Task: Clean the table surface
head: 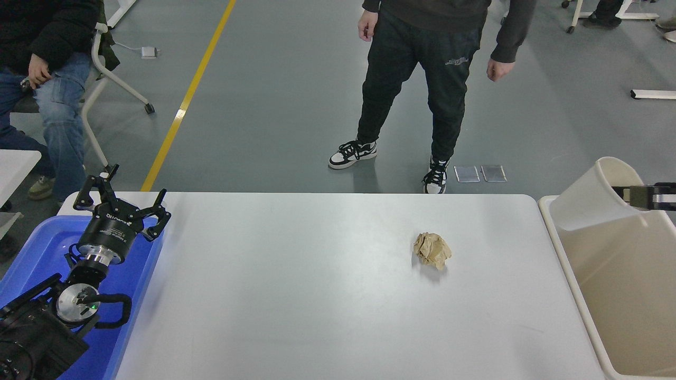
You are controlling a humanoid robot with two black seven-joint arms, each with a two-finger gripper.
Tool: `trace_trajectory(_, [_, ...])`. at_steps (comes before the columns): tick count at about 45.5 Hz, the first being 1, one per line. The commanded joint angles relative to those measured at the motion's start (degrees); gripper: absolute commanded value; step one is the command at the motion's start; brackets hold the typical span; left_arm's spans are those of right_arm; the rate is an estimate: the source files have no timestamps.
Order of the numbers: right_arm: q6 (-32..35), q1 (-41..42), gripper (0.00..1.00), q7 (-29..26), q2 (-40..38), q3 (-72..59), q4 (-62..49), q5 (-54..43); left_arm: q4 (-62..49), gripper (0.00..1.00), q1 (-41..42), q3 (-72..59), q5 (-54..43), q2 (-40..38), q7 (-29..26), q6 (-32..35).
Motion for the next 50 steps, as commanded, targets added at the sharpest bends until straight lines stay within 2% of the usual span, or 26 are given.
trace_trajectory(1, [-2.14,-4.2,0.0,0.02,0.51,-0.32,-8.89,0.0,0.0,1.0,0.0,0.0,0.0,0.0,0.0,0.0])
trace_trajectory(12, [-9.08,-13.07,0.0,1.25,5.43,-0.15,-19.79,0.61,0.0,1.0,0.0,0.0,0.0,0.0,0.0,0.0])
trace_trajectory(25, [-16.64,-24.23,0.0,1.42,15.52,0.03,-36.03,12.03,0.0,1.0,0.0,0.0,0.0,0.0,0.0,0.0])
trace_trajectory(34, [-20.07,-29.33,0.0,1.69,22.73,0.55,-45.96,16.25,0.0,1.0,0.0,0.0,0.0,0.0,0.09,0.0])
trace_trajectory(50, [-20.25,-33.91,0.0,2.92,39.96,-0.24,-71.02,22.15,0.0,1.0,0.0,0.0,0.0,0.0,0.0,0.0])
